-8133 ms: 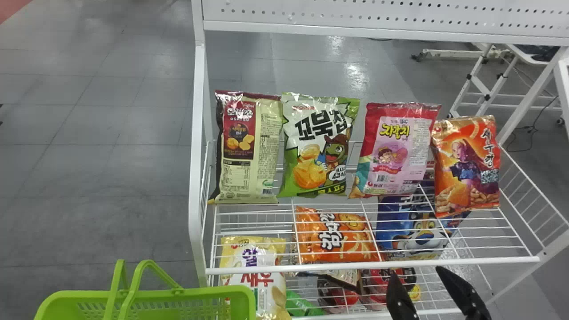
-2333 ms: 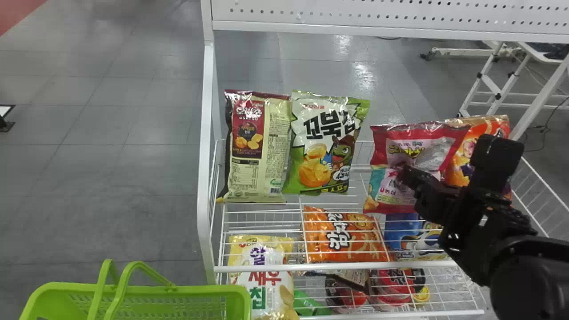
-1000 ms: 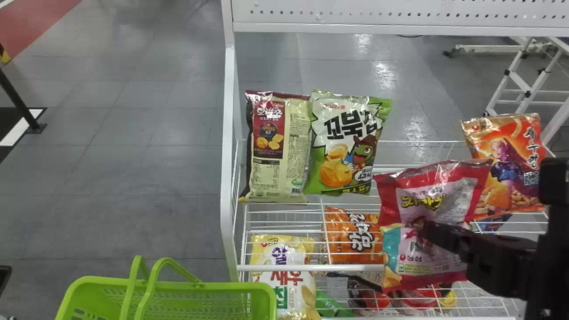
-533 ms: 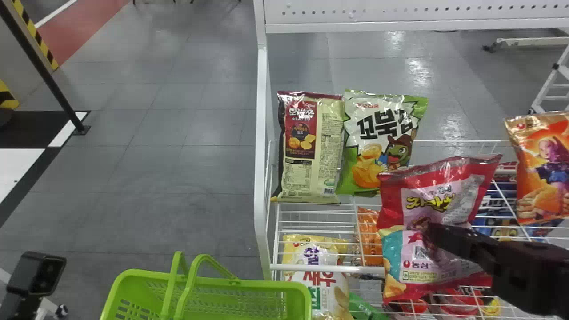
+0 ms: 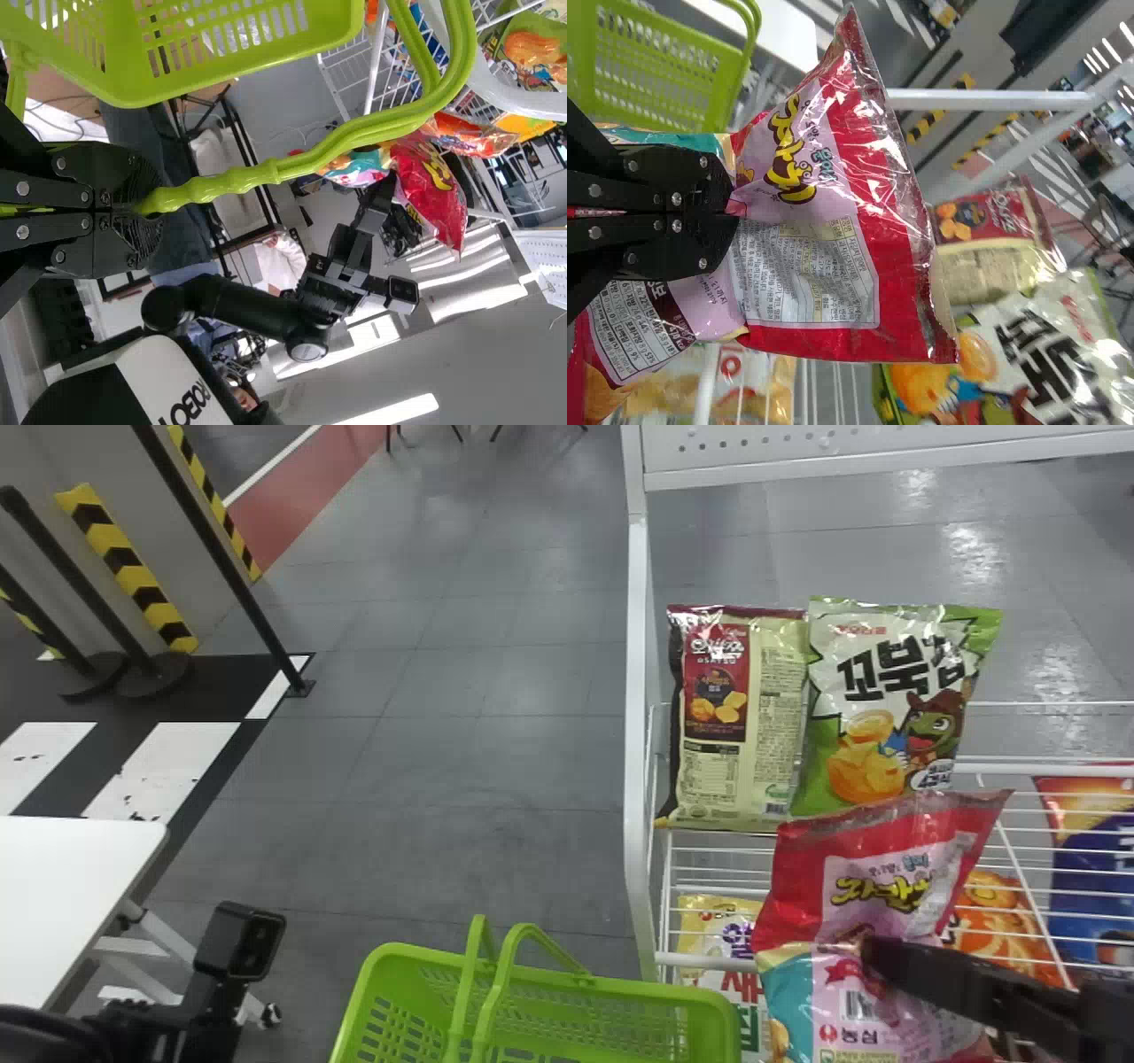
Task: Hold basket handle with left hand then pick Jagalchi snack with right hand and place into basket
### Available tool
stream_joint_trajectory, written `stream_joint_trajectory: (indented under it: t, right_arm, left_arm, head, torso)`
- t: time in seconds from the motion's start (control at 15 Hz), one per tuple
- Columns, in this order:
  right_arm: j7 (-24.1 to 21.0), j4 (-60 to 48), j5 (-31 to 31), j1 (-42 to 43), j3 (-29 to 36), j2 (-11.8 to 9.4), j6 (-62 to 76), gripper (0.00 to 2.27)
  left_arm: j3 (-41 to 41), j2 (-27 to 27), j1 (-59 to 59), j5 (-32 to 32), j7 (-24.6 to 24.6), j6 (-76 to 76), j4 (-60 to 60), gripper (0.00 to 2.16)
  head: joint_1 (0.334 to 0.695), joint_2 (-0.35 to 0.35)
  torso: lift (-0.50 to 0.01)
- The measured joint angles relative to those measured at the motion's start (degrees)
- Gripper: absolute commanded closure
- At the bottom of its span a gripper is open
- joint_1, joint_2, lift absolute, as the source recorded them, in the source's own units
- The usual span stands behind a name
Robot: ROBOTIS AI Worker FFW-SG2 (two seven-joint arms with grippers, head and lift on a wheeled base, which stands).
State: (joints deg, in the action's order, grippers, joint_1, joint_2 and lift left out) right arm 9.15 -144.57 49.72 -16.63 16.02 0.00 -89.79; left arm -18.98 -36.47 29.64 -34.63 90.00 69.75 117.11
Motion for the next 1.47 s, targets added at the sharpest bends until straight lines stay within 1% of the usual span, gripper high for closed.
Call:
stream_joint_trajectory:
  t: [0.13, 0.33, 0.6, 0.73, 0.87, 1.0, 1.07, 1.2, 1.27, 1.33, 1.4, 1.47]
  right_arm:
    - [0.54, 1.82, 0.95, -0.05, -1.9, 0.0, 0.0, 2.13]
    - [0.75, 4.55, 4.44, 0.12, -4.06, 0.0, 0.0, 2.13]
    - [1.38, 8.21, 10.95, 0.71, -6.33, 0.0, 0.0, 2.13]
    - [3.04, 10.16, 13.31, 0.8, -7.03, 0.0, 0.0, 2.13]
    - [5.64, 13.32, 13.93, 0.69, -8.15, 0.0, 0.0, 2.13]
    - [8.59, 16.86, 12.57, 0.37, -10.05, 0.0, 0.0, 2.13]
    - [10.73, 18.41, 11.14, 0.36, -11.0, 0.0, 0.0, 2.13]
    - [17.15, 23.3, 7.38, 0.69, -13.28, 0.0, 0.0, 2.13]
    - [19.3, 26.29, 6.24, 1.28, -14.14, 0.0, 0.0, 2.13]
    - [20.42, 28.22, 5.04, 1.7, -14.87, 0.0, 0.0, 2.13]
    - [21.5, 29.54, 3.18, 1.95, -15.72, 0.0, 0.0, 2.09]
    - [22.0, 30.12, 1.44, 2.05, -16.43, 0.0, 0.0, 1.84]
  left_arm:
    - [0.0, -0.09, -0.09, -0.13, 0.0, 0.0, -0.1, 2.15]
    - [0.0, -0.17, -0.13, -0.25, 0.0, 0.0, -0.2, 2.15]
    - [0.16, -0.18, -0.12, -0.27, 0.0, 0.0, -0.2, 2.15]
    - [0.17, -0.18, -0.13, -0.38, 0.0, 0.0, -0.12, 2.15]
    - [0.17, -0.18, -0.17, -0.51, 0.0, 0.0, -0.01, 2.15]
    - [0.16, -0.17, -0.2, -0.58, 0.0, 0.0, 0.04, 2.15]
    - [0.08, -0.17, -0.2, -0.62, 0.0, 0.0, 0.05, 2.15]
    - [-0.15, -0.18, -0.2, -0.69, 0.0, 0.0, 0.11, 2.15]
    - [-0.25, -0.18, -0.2, -0.72, 0.0, 0.0, 0.13, 2.15]
    - [-0.32, -0.18, -0.2, -0.76, 0.0, 0.0, 0.14, 2.15]
    - [-0.39, -0.18, -0.2, -0.78, 0.0, 0.0, 0.13, 2.15]
    - [-0.43, -0.18, -0.2, -0.79, 0.0, 0.0, 0.05, 2.15]
  head:
    - [0.695, 0.35]
    - [0.695, 0.35]
    - [0.695, 0.35]
    - [0.695, 0.35]
    - [0.695, 0.35]
    - [0.695, 0.35]
    - [0.695, 0.35]
    - [0.695, 0.35]
    - [0.695, 0.35]
    - [0.695, 0.35]
    - [0.695, 0.35]
    - [0.695, 0.35]
  torso:
    - [-0.009]
    - [-0.009]
    - [-0.009]
    - [-0.009]
    - [-0.009]
    - [-0.009]
    - [-0.009]
    - [-0.009]
    - [-0.009]
    - [-0.009]
    - [-0.009]
    - [-0.009]
